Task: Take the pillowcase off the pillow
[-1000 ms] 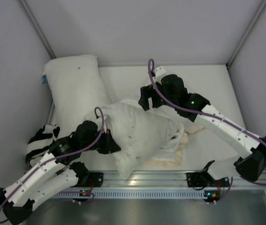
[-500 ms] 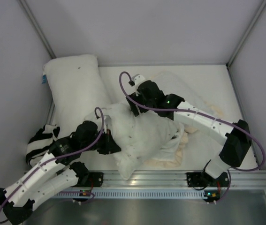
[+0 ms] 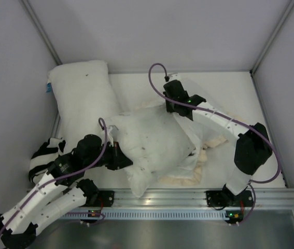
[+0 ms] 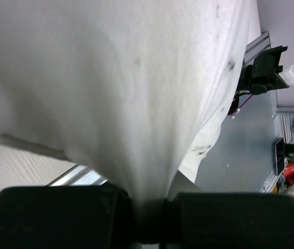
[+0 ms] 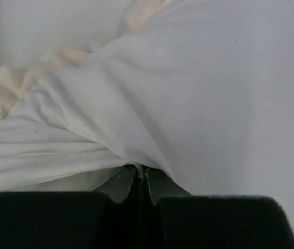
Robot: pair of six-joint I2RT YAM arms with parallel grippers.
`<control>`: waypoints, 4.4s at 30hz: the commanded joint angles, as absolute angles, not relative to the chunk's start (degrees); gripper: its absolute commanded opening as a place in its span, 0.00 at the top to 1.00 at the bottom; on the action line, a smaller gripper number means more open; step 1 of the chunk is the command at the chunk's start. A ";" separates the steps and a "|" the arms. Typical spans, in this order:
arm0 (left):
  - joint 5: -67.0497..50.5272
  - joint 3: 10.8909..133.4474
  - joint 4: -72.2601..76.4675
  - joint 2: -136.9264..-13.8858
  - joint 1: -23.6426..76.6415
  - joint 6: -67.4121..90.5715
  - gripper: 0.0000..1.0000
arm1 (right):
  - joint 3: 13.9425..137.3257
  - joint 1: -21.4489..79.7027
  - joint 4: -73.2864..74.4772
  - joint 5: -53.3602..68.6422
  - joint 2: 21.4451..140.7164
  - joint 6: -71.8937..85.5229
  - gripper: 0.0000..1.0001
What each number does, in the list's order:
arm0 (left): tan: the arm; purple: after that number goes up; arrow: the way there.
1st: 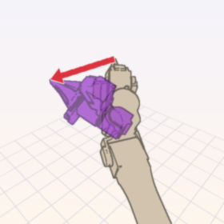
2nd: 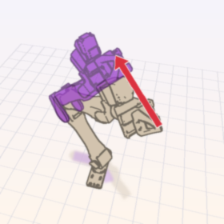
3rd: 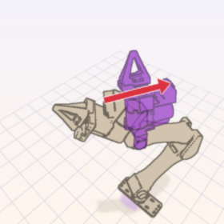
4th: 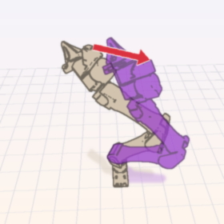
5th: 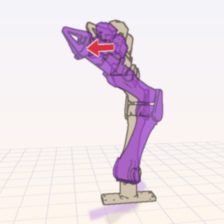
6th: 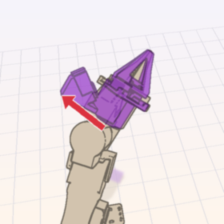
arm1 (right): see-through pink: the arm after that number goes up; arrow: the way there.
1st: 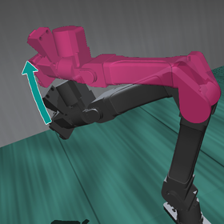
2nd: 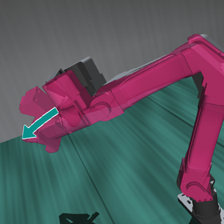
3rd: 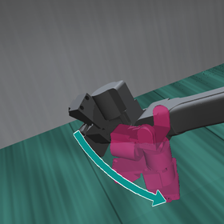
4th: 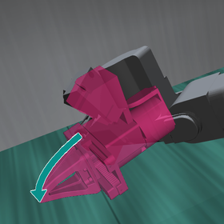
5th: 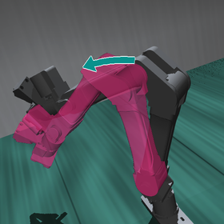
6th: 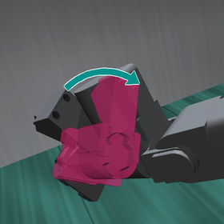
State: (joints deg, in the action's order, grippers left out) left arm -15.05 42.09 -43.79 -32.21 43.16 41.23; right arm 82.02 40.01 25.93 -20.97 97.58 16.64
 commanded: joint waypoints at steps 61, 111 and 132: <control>11.07 56.69 -45.00 -35.42 43.51 38.24 1.00 | 36.92 50.53 27.43 -8.96 40.25 39.45 0.01; 35.33 79.29 -76.57 -23.12 53.53 45.00 1.00 | 42.02 38.91 20.20 1.95 54.95 26.26 0.16; 41.57 74.88 -72.33 -25.05 53.61 41.49 1.00 | 23.58 43.33 27.71 -3.16 36.90 44.20 0.07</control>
State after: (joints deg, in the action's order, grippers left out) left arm 37.76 74.02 -77.80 -24.64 53.60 43.16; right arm 27.35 42.63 31.79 -1.83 32.73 40.82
